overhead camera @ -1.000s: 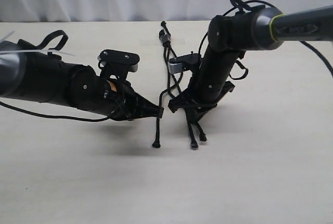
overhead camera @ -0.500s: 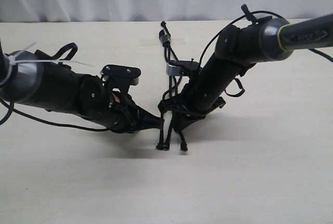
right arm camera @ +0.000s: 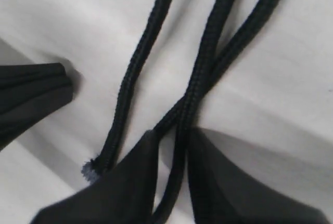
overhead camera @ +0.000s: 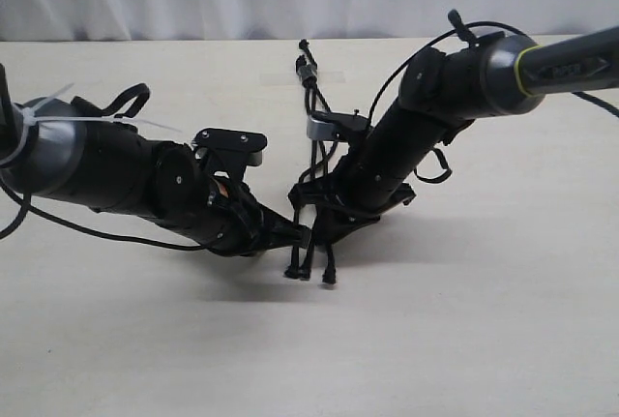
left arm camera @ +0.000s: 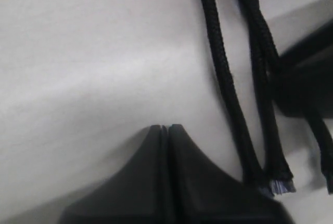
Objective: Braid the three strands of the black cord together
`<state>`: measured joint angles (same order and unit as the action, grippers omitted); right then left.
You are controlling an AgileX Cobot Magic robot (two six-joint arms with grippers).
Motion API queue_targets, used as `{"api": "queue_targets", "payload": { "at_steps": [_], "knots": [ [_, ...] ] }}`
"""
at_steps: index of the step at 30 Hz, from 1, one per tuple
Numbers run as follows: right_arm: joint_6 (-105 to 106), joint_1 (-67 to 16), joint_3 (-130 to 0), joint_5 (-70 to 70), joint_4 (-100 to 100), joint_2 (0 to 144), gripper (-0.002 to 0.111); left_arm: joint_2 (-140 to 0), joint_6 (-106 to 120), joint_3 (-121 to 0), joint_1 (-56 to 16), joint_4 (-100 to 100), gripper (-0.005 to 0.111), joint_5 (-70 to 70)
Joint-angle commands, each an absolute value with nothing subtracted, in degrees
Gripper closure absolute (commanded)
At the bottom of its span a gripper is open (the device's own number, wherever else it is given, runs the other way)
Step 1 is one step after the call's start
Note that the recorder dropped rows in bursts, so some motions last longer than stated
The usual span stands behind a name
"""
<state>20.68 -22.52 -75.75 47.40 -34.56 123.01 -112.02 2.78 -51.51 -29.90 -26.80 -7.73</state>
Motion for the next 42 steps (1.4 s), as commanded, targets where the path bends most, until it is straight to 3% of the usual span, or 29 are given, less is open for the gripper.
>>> {"api": "queue_targets", "payload": {
  "at_steps": [1,4,13,15,20,21,31,42],
  "knots": [
    [20.11,-22.82,-74.60,45.38,-32.12,122.36,0.067,-112.57,2.66,-51.44,-30.08,-27.27,0.107,-10.44],
    [19.29,-22.70,-74.60,44.84,-31.71,120.54,0.061,-111.60,2.77,-51.44,-30.08,-27.27,0.107,-10.85],
    [10.52,-22.12,-74.60,45.34,-19.69,116.35,0.061,-104.45,2.77,-51.44,-27.02,-25.38,0.107,-14.26],
    [9.31,-21.44,-74.60,46.50,-18.05,114.96,0.067,-102.53,2.77,-51.44,-24.66,-23.36,0.107,-17.82],
    [7.73,-17.46,-73.75,49.72,-14.88,109.78,0.102,-95.70,2.77,-51.44,-17.89,-17.21,0.107,-27.65],
    [7.73,-16.41,-72.95,49.57,-14.88,108.33,0.104,-94.14,2.77,-51.44,-16.59,-15.65,0.107,-29.29],
    [7.73,-9.33,-55.11,41.51,-9.15,87.25,0.104,-71.97,4.29,-45.12,-8.83,-3.91,0.107,-39.64],
    [6.32,-9.33,-27.48,20.56,-8.68,49.71,0.104,-49.76,22.45,-31.19,2.37,-21.91,0.107,-42.02]
  ]
}}
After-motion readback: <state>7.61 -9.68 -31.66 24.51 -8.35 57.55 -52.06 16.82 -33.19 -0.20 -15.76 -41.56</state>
